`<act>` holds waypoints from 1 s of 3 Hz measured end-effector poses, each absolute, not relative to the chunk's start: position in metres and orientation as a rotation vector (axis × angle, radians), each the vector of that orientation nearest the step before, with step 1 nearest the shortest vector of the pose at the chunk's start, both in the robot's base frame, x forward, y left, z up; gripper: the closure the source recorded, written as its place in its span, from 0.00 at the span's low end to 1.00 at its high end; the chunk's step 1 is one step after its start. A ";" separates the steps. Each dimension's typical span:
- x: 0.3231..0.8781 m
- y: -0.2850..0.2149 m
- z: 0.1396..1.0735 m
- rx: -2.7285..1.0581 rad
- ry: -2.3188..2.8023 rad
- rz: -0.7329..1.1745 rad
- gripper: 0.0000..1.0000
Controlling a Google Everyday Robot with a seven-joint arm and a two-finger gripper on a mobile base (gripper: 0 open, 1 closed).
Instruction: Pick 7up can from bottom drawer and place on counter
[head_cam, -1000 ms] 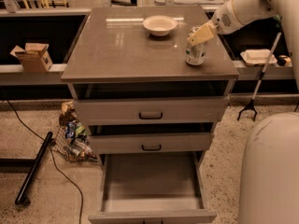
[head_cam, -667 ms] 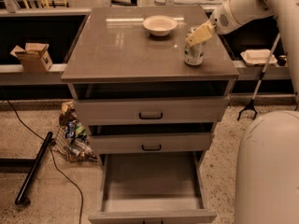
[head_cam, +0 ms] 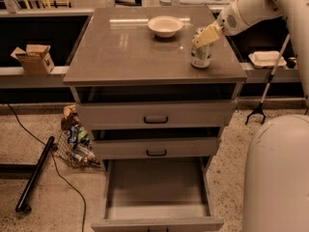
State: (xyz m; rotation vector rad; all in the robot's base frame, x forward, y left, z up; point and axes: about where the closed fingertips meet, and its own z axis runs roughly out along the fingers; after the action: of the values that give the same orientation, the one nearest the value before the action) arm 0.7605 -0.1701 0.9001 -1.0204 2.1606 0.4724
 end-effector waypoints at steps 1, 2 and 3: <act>0.761 -0.170 0.900 -1.020 2.161 0.472 0.13; 0.761 -0.170 0.900 -1.020 2.161 0.473 0.00; 0.761 -0.170 0.900 -1.021 2.161 0.474 0.00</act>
Offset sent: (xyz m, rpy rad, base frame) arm 0.0000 0.0000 0.0000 0.0000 0.0000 0.0000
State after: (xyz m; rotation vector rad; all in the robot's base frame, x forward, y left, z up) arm 0.7606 -0.1697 0.8998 -1.0212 2.1606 0.4738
